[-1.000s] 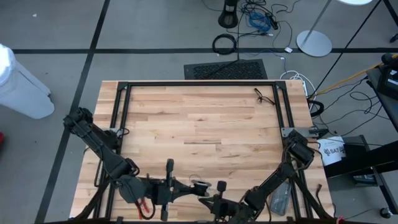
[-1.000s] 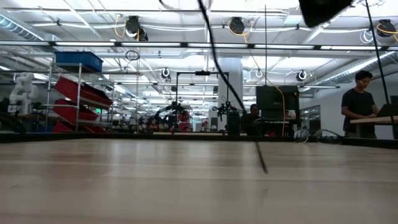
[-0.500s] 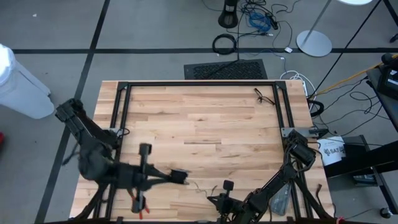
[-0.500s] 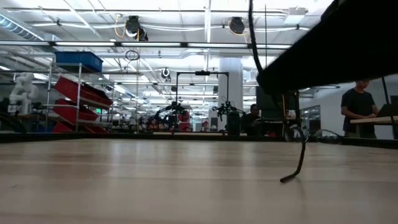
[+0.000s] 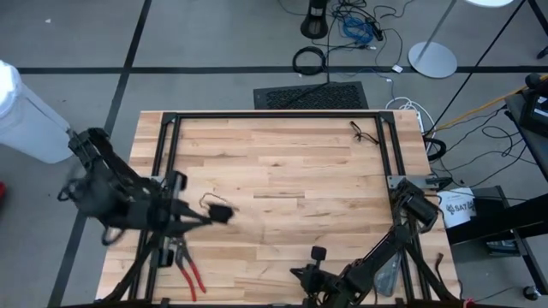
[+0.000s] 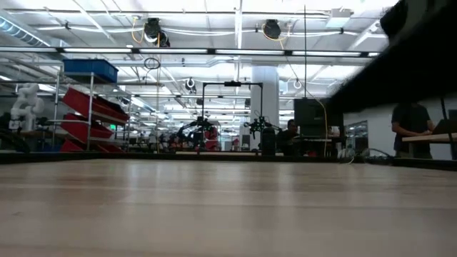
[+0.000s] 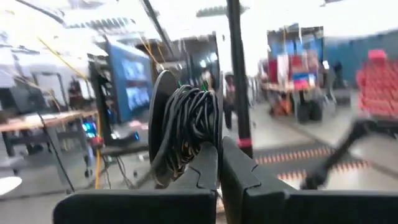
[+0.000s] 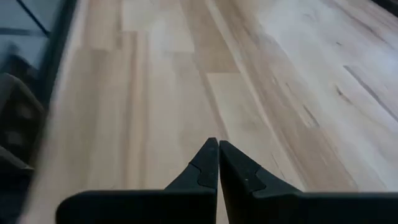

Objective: Coil cords
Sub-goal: Coil the black wire onto the black spool

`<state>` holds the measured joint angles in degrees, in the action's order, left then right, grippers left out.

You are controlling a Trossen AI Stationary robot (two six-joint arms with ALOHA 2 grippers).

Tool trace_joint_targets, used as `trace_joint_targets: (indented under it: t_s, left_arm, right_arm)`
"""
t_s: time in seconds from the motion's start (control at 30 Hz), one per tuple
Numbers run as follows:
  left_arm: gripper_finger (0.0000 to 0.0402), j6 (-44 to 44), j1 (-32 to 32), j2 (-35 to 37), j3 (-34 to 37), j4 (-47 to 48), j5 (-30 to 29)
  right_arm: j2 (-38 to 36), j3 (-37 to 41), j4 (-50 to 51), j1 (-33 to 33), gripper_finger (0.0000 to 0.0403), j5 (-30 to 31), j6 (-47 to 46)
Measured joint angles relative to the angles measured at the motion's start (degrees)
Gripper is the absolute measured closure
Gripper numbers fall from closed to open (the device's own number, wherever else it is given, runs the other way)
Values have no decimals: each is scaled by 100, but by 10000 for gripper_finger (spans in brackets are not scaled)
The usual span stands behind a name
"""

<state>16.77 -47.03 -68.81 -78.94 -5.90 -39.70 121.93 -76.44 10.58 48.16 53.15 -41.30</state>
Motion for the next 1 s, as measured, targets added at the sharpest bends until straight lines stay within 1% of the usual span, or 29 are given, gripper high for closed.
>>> trace_joint_targets:
  t_s: [0.13,0.2,0.3,0.43,0.53,0.6,0.7,0.77,0.83,0.9,1.0]
  left_arm:
    - [399,-428,-4,-244,18,741,27]
    - [399,-542,4,-384,22,905,17]
    - [399,-596,0,-578,17,879,9]
    - [399,-654,1,-845,17,908,15]
    - [399,-749,2,-956,17,870,-112]
    - [399,-751,2,-1043,17,809,-182]
    - [399,-751,-1,-1173,17,750,-257]
    - [399,-751,2,-1224,17,714,-294]
    - [399,-762,2,-1298,16,713,-342]
    - [399,-880,4,-1390,15,730,-391]
    - [399,-898,7,-1503,15,760,-448]
  right_arm:
    - [-527,-7,363,15,390,34,45]
    - [-796,-7,612,29,383,44,137]
    - [-1263,-7,832,58,375,31,403]
    - [-1809,-7,865,17,369,93,1046]
    - [-2172,-7,834,-96,369,98,1436]
    - [-2353,-9,748,-207,369,75,1610]
    - [-2427,-11,697,-411,369,-88,1813]
    - [-2395,-7,598,-552,369,-329,1862]
    - [-2300,-7,297,-700,368,-742,1986]
    - [-2155,-7,-82,-847,364,-1306,2180]
    - [-1945,-4,-765,-1038,351,-2339,2459]
